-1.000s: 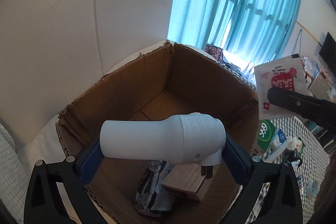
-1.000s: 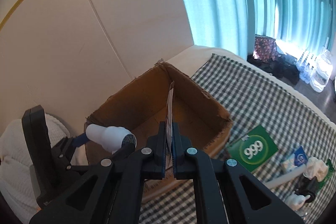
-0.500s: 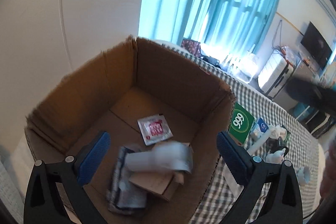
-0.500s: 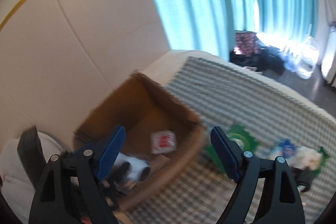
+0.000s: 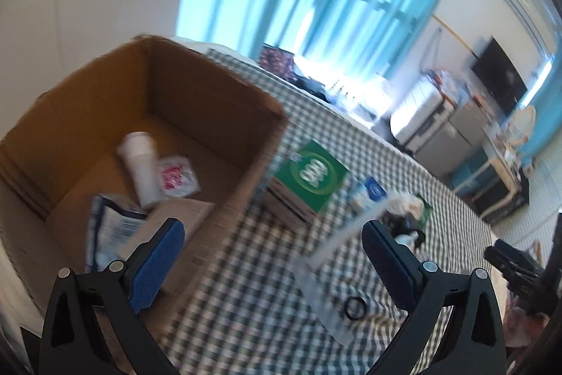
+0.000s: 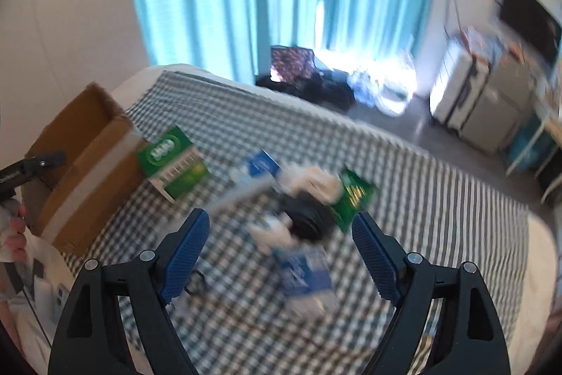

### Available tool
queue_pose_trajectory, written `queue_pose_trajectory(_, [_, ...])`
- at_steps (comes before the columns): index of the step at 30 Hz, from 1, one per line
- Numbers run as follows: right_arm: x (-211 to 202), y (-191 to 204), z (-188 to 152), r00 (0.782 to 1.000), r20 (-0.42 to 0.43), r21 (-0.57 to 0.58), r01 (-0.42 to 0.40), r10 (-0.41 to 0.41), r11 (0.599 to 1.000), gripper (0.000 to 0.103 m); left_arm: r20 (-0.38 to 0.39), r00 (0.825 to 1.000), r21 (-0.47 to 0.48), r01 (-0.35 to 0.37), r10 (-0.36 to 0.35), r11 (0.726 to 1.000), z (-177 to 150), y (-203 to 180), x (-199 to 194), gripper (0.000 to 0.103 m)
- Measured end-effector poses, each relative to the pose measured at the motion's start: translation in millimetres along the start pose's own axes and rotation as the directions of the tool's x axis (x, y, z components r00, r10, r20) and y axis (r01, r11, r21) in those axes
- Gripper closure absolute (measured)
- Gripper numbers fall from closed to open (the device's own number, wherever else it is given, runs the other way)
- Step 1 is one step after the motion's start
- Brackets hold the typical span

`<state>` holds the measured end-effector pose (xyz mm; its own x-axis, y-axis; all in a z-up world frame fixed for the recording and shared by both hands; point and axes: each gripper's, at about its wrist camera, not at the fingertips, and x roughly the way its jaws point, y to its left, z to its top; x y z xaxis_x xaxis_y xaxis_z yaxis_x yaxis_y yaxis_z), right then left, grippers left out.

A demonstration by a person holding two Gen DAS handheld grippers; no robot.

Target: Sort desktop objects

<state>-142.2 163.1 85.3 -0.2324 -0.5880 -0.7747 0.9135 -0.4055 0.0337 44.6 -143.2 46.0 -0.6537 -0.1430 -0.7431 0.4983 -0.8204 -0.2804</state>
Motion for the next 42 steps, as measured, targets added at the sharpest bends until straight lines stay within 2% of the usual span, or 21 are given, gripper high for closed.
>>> queue_pose_trajectory(3, [12.2, -24.0, -10.8, 0.997, -0.066, 0.036, -0.026, 0.028, 0.999, 0.018, -0.02, 0.999, 0.057, -0.029, 0.03, 0.998, -11.2, -28.3, 11.5, 0.0])
queue_pose_trajectory(7, [30.3, -30.0, -12.7, 0.994, -0.105, -0.026, 0.004, -0.007, 1.0, 0.018, -0.092, 0.995, 0.134, -0.013, 0.025, 0.991, -33.8, -64.4, 36.7, 0.0])
queue_pose_trajectory(8, [37.0, -30.7, -13.3, 0.993, -0.119, -0.042, -0.006, 0.001, 0.999, 0.018, -0.114, 0.993, 0.173, -0.016, 0.036, 0.985, -40.5, -75.2, 43.9, 0.0])
queue_pose_trajectory(12, [65.9, -34.2, -24.0, 0.979, -0.201, -0.049, -0.041, 0.03, 0.998, 0.019, -0.118, 0.986, 0.324, -0.072, 0.116, 0.943, -68.9, -104.8, 66.4, 0.0])
queue_pose_trajectory(16, [97.6, -41.6, -32.1, 0.956, -0.291, -0.031, -0.055, 0.044, 0.998, 0.019, -0.202, 0.974, 0.377, -0.018, 0.101, 0.926, -91.3, -118.8, 94.3, 0.0])
queue_pose_trajectory(21, [121.2, -51.8, -37.6, 0.929, -0.35, 0.051, -0.111, 0.121, 0.993, 0.019, -0.293, 0.951, 0.456, 0.049, 0.098, 0.889, -122.7, -138.2, 123.1, 0.0])
queue_pose_trajectory(23, [127.9, -52.4, -39.8, 0.917, -0.368, 0.076, -0.134, 0.153, 0.988, 0.018, -0.314, 0.945, 0.469, 0.07, 0.092, 0.88, -128.6, -142.8, 127.6, 0.0])
queue_pose_trajectory(27, [137.7, -45.4, -44.2, 0.905, -0.4, 0.054, -0.138, 0.148, 0.989, 0.018, -0.339, 0.937, 0.488, 0.097, 0.086, 0.867, -139.5, -148.0, 140.3, 0.001])
queue_pose_trajectory(29, [140.3, -39.6, -46.5, 0.9, -0.412, 0.037, -0.139, 0.142, 0.99, 0.018, -0.346, 0.935, 0.484, 0.104, 0.081, 0.869, -142.2, -147.4, 145.3, 0.009])
queue_pose_trajectory(31, [142.4, -34.5, -48.5, 0.901, -0.417, 0.01, -0.125, 0.117, 0.992, 0.02, -0.351, 0.932, 0.482, 0.097, 0.091, 0.871, -143.5, -145.9, 150.8, 0.022])
queue_pose_trajectory(32, [142.7, -33.2, -49.1, 0.902, -0.417, 0.009, -0.121, 0.114, 0.993, 0.02, -0.352, 0.932, 0.478, 0.095, 0.091, 0.873, -143.1, -144.7, 152.1, 0.026])
queue_pose_trajectory(34, [144.9, -31.4, -51.3, 0.893, -0.43, 0.026, -0.136, 0.134, 0.99, 0.038, -0.377, 0.924, 0.449, 0.123, 0.063, 0.885, -140.8, -141.7, 153.7, 0.042])
queue_pose_trajectory(36, [144.5, -27.8, -52.8, 0.895, -0.429, 0.013, -0.128, 0.121, 0.992, 0.038, -0.388, 0.92, 0.424, 0.132, 0.048, 0.896, -140.5, -139.0, 154.6, 0.052])
queue_pose_trajectory(37, [143.9, -26.2, -52.7, 0.895, -0.431, 0.002, -0.126, 0.114, 0.992, 0.038, -0.384, 0.922, 0.429, 0.129, 0.051, 0.894, -140.4, -138.6, 154.8, 0.056])
queue_pose_trajectory(38, [143.0, -24.5, -53.3, 0.897, -0.43, -0.008, -0.122, 0.107, 0.992, 0.038, -0.382, 0.922, 0.438, 0.131, 0.052, 0.889, -141.0, -138.9, 154.5, 0.067])
queue_pose_trajectory(42, [141.2, -20.9, -56.1, 0.897, -0.431, -0.006, -0.11, 0.097, 0.994, 0.039, -0.379, 0.923, 0.462, 0.135, 0.058, 0.876, -142.7, -142.2, 151.4, 0.088])
